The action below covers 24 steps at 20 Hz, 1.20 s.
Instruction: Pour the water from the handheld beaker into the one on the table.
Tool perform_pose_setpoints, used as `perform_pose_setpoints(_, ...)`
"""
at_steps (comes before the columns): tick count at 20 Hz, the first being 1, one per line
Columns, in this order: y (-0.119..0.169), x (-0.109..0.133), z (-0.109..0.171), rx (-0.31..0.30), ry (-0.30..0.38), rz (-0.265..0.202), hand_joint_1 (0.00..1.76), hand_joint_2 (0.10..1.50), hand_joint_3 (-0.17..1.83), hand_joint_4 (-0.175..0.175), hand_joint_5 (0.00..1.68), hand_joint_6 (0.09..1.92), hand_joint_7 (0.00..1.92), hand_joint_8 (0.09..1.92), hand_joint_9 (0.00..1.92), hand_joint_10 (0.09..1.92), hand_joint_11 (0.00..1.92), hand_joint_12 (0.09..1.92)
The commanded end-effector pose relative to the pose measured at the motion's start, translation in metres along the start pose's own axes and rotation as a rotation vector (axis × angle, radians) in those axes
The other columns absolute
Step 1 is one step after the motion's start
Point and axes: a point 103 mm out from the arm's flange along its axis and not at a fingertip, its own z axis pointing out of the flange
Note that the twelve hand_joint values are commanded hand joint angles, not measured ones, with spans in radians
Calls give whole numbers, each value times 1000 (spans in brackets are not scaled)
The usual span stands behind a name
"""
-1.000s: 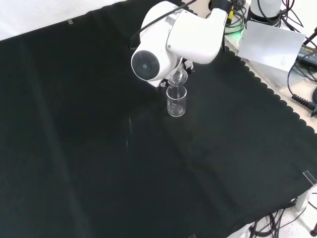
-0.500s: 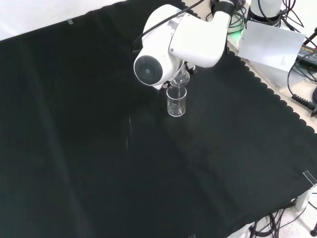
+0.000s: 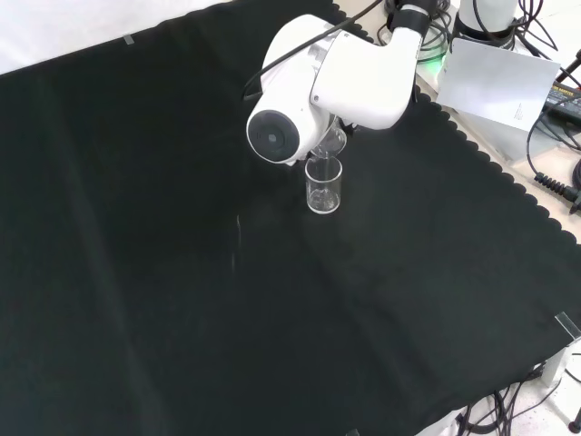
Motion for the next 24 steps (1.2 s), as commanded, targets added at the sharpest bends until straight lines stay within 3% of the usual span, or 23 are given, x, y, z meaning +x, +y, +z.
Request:
perform_pose_setpoints(1,-1,1,-1,6,-8,4,1132,658,726,97,1197,842,1676,213,1804,87,1602,559)
perform_pose_setpoints(9,-5,7,-7,7,-12,11,1132,658,727,97,1196,844,1673,217,1803,87,1602,560)
perform_pose_setpoints(24,-4,7,-15,66,-11,45,1131,659,728,99,1193,849,1669,226,1804,87,1606,563)
